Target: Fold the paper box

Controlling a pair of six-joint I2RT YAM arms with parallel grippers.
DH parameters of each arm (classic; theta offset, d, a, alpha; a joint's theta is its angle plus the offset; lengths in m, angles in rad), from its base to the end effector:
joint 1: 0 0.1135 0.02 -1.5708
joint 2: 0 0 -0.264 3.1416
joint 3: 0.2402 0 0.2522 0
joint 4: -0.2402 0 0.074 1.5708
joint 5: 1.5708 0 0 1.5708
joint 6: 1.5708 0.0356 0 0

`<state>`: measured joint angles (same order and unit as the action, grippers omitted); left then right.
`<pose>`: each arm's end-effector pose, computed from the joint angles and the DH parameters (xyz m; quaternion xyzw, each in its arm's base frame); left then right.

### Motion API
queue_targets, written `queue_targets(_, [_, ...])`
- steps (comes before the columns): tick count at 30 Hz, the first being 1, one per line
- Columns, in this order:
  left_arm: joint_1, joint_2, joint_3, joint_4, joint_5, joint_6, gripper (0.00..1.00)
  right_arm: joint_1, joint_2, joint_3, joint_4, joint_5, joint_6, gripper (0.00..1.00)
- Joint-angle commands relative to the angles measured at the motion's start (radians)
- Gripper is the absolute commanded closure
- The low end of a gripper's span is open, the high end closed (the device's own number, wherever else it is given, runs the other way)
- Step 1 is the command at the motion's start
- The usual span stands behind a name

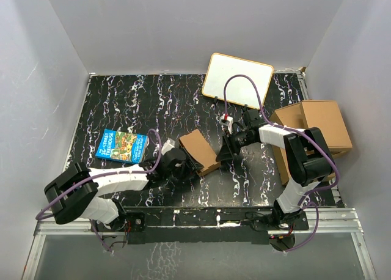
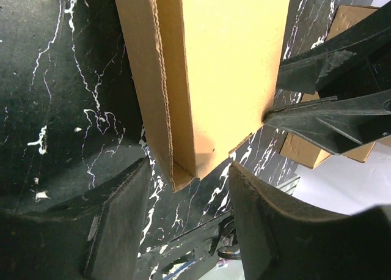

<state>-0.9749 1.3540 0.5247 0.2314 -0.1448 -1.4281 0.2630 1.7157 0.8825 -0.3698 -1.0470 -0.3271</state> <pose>0.1520 -0.2149 0.1697 -0.2310 0.8515 -0.4118 0.2279 0.2819 0.1078 0.1481 -0.3351 0.7881 0.4862 0.1740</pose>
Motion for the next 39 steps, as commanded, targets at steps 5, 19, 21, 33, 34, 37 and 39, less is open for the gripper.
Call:
queue_targets(5, [-0.041, 0.001, 0.089, -0.161, -0.087, -0.074, 0.53, 0.012, 0.011, 0.039, 0.028, 0.018, 0.013, 0.59])
queue_targets(19, [-0.069, 0.065, 0.134, -0.179, -0.116, -0.099, 0.72, 0.022, 0.015, 0.035, 0.026, 0.018, 0.014, 0.67])
queue_targets(21, [-0.07, 0.069, 0.14, -0.182, -0.119, -0.097, 0.74, 0.026, 0.015, 0.036, 0.026, 0.018, 0.014, 0.67])
queue_targets(33, [-0.077, 0.056, 0.145, -0.201, -0.117, -0.099, 0.86, 0.033, 0.021, 0.043, 0.02, 0.017, 0.018, 0.67])
queue_targets(34, [-0.076, 0.047, 0.144, -0.207, -0.118, -0.092, 0.84, 0.033, 0.022, 0.046, 0.017, 0.018, 0.016, 0.67])
queue_targets(37, [-0.076, 0.005, 0.139, -0.228, -0.13, -0.022, 0.76, 0.031, 0.021, 0.056, 0.005, 0.026, 0.01, 0.65])
queue_targets(39, [-0.076, -0.047, 0.129, -0.234, -0.138, 0.076, 0.65, 0.031, 0.022, 0.061, 0.004, 0.03, 0.007, 0.63])
